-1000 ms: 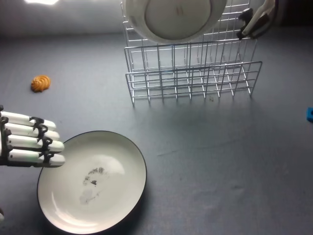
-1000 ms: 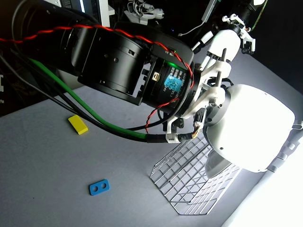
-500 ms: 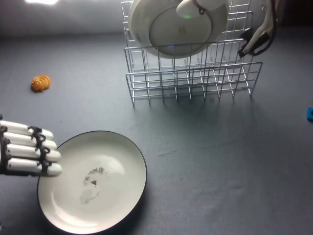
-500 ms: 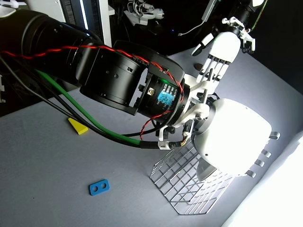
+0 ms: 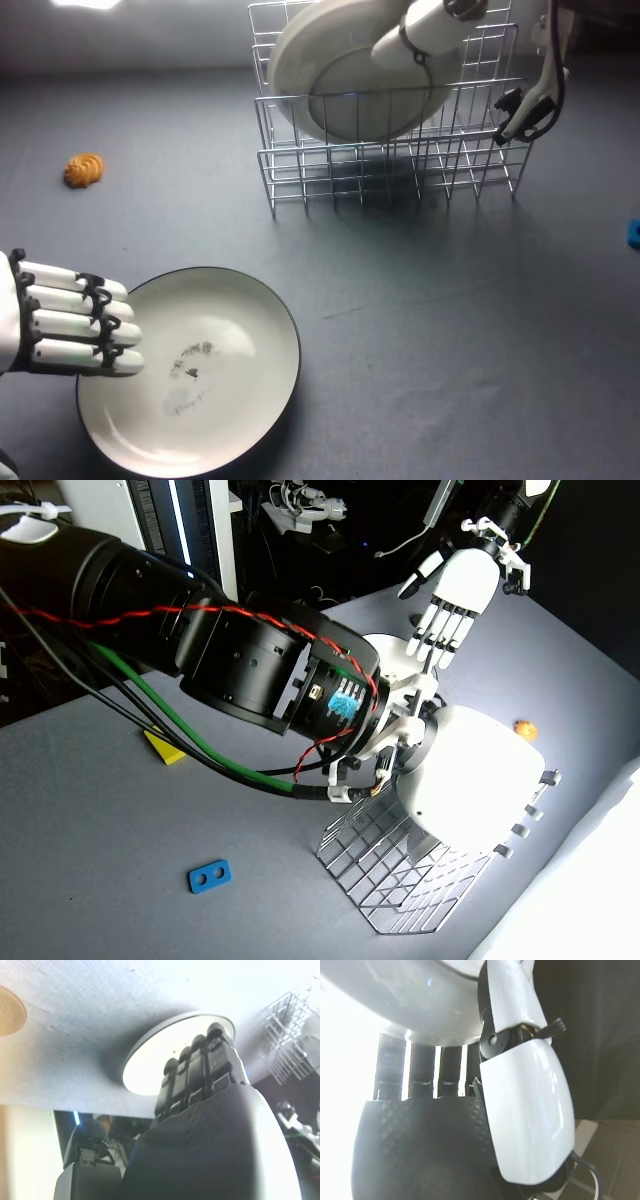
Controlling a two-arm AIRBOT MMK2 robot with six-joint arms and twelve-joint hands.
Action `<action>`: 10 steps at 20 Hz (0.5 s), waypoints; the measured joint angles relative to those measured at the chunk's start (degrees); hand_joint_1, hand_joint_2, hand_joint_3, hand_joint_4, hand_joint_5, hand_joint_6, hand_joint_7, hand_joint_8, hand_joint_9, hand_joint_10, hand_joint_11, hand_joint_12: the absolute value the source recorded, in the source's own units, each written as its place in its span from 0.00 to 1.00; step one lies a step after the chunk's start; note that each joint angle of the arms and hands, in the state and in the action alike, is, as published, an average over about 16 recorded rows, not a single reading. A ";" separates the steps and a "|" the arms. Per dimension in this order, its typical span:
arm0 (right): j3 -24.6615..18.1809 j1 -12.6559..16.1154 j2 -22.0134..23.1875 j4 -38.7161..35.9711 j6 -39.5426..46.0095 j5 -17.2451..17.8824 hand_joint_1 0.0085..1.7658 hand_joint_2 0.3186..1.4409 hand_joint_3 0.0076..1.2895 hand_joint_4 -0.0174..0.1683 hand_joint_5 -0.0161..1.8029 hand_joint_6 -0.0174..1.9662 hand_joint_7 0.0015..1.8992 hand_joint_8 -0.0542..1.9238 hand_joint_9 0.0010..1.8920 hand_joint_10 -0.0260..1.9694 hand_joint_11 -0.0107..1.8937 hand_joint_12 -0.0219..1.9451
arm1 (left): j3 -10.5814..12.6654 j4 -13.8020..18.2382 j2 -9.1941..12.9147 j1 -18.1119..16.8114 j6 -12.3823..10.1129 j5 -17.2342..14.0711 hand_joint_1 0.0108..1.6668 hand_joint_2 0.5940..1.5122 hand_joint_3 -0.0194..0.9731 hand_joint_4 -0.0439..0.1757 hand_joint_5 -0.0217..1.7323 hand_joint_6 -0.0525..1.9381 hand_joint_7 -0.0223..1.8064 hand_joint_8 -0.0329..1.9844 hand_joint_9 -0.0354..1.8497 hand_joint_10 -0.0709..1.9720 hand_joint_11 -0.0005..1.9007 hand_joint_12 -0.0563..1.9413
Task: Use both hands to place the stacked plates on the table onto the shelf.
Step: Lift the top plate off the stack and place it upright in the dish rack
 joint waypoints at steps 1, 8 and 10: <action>0.05 -0.25 0.05 0.01 -0.03 0.09 0.77 0.63 0.00 0.05 0.46 0.56 0.49 0.55 0.47 0.60 0.42 0.63 | -0.04 -0.04 -0.07 0.12 0.00 0.10 0.00 0.63 0.04 0.21 0.02 0.04 0.02 0.01 0.03 0.04 0.01 0.03; 0.25 -1.67 0.73 0.04 -0.06 0.87 0.72 0.69 0.00 0.06 0.43 0.61 0.46 0.58 0.45 0.44 0.36 0.66 | -0.13 -1.14 -0.76 1.51 0.03 0.72 0.00 0.62 0.04 0.21 0.02 0.04 0.02 0.01 0.03 0.04 0.01 0.03; 0.13 -1.92 0.97 0.05 -0.05 1.07 0.71 0.71 0.00 0.07 0.43 0.62 0.45 0.54 0.44 0.39 0.35 0.67 | -0.10 -1.84 -0.93 2.16 0.05 0.90 0.00 0.62 0.04 0.21 0.02 0.04 0.02 0.01 0.03 0.04 0.01 0.03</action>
